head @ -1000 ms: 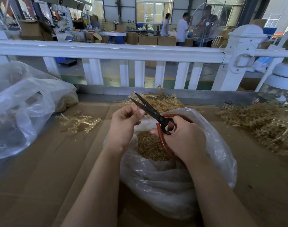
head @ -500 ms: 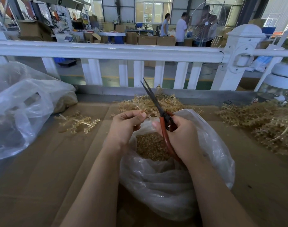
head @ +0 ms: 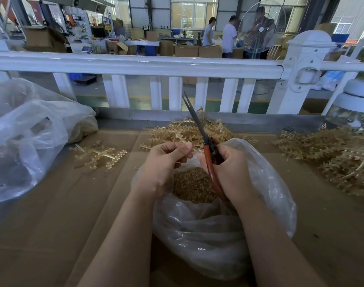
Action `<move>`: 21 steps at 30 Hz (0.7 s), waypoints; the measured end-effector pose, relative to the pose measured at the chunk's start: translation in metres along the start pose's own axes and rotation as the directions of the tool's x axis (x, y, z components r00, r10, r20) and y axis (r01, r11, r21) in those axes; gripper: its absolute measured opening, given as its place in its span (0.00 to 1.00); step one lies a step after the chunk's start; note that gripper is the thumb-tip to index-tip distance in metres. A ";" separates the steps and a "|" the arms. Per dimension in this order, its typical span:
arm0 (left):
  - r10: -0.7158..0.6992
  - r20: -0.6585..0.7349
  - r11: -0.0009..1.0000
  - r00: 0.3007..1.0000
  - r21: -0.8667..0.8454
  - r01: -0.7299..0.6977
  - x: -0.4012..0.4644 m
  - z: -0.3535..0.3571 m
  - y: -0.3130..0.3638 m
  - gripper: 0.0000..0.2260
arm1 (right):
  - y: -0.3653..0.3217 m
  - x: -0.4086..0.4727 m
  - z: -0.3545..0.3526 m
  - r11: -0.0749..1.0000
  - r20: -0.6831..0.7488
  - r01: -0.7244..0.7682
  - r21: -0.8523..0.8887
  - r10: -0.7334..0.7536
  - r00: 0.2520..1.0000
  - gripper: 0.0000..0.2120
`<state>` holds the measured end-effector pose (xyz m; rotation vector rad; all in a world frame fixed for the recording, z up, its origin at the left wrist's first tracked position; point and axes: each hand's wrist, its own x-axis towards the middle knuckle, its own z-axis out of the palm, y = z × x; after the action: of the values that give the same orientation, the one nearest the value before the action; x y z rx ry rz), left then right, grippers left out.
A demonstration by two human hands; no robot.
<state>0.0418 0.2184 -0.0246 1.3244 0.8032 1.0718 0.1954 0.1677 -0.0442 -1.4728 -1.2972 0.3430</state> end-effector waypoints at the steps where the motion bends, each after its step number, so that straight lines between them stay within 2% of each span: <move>1: -0.003 -0.023 1.000 1.000 -0.008 0.002 0.001 0.001 -0.001 0.07 | -0.001 -0.001 0.000 1.000 -0.001 0.017 -0.010 -0.017 1.000 0.10; 7: -0.052 -0.098 0.992 0.994 -0.116 0.040 0.003 0.000 0.002 0.03 | -0.001 -0.002 0.000 0.998 0.023 0.042 -0.048 -0.041 0.999 0.08; 10: -0.048 -0.131 0.987 0.990 -0.158 0.027 0.003 -0.001 0.003 0.05 | 0.002 -0.002 0.000 0.994 0.017 0.034 -0.105 -0.032 0.999 0.10; 14: -0.024 -0.154 0.978 0.988 -0.210 -0.009 0.002 -0.006 0.004 0.06 | 0.003 -0.002 -0.003 0.957 0.074 0.088 -0.277 -0.070 0.995 0.24; 17: 0.028 -0.146 0.979 0.989 -0.198 -0.057 0.002 -0.007 0.003 0.10 | 0.003 -0.003 -0.003 0.916 0.104 0.163 -0.367 -0.134 0.986 0.26; 21: 0.092 -0.129 0.975 0.987 -0.188 -0.115 0.001 -0.006 0.002 0.12 | 0.004 -0.005 -0.003 0.899 0.103 0.182 -0.398 -0.153 0.983 0.33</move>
<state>0.0359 0.2215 -0.0235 1.1546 0.7032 1.2896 0.1982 0.1631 -0.0482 -1.6867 -1.6094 0.0063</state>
